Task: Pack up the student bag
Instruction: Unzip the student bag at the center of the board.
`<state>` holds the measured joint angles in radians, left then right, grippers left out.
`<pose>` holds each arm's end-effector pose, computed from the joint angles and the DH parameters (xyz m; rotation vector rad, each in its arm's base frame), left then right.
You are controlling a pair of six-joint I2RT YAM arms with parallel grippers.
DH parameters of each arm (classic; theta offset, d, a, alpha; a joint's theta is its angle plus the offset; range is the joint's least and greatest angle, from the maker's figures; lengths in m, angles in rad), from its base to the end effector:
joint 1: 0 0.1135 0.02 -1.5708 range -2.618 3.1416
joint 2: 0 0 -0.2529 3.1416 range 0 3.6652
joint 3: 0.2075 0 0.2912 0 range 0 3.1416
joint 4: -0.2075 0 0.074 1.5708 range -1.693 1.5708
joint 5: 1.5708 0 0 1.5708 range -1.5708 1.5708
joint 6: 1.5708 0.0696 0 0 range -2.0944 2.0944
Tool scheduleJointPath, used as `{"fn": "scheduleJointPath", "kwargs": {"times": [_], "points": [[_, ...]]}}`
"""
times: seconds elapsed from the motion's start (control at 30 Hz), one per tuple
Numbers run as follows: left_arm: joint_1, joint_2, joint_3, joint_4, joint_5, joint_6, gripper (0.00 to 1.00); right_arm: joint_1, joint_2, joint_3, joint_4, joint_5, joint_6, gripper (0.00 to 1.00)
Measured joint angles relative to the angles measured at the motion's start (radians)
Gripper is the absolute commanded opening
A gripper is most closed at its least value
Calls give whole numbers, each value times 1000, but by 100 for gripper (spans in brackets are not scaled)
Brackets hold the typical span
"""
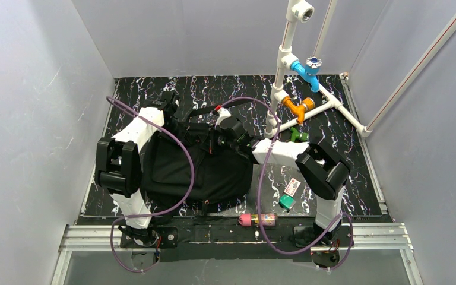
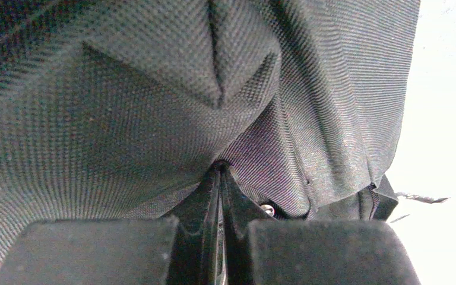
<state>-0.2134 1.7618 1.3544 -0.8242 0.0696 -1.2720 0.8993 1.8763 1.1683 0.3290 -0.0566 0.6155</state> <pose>0.3910 -0.0897 0.1687 -1.4544 2.5206 -0.4117 0.2986 0.3820 0.1619 -0.3371 2.0743 1.0221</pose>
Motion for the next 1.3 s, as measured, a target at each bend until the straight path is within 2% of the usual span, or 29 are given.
{"fn": "scheduleJointPath", "kwargs": {"times": [0.07,0.17,0.3,0.4,0.5,0.83,0.97,1.07,1.23,1.3], "points": [[-3,0,2,3,-3,16,0,3,-6,0,-13,9,1,27],[-5,-13,-8,45,-10,62,0,5,-24,3,-64,15,8,50],[-5,-95,-93,160,14,130,0,3,-38,82,-178,16,13,68],[-5,-147,-132,216,48,161,0,0,-36,164,-247,19,12,70],[-5,-176,-160,254,79,182,0,-2,-10,275,-319,34,13,69],[-1,-249,-229,302,116,213,0,1,172,518,-572,161,14,71],[-3,-251,-243,309,136,214,0,20,206,552,-646,238,7,56],[-3,-252,-256,308,148,214,0,29,206,552,-664,291,3,31],[-6,-286,-285,289,153,224,0,39,207,555,-666,305,4,1],[-10,-310,-294,285,156,228,0,42,212,565,-668,307,5,1]]}}
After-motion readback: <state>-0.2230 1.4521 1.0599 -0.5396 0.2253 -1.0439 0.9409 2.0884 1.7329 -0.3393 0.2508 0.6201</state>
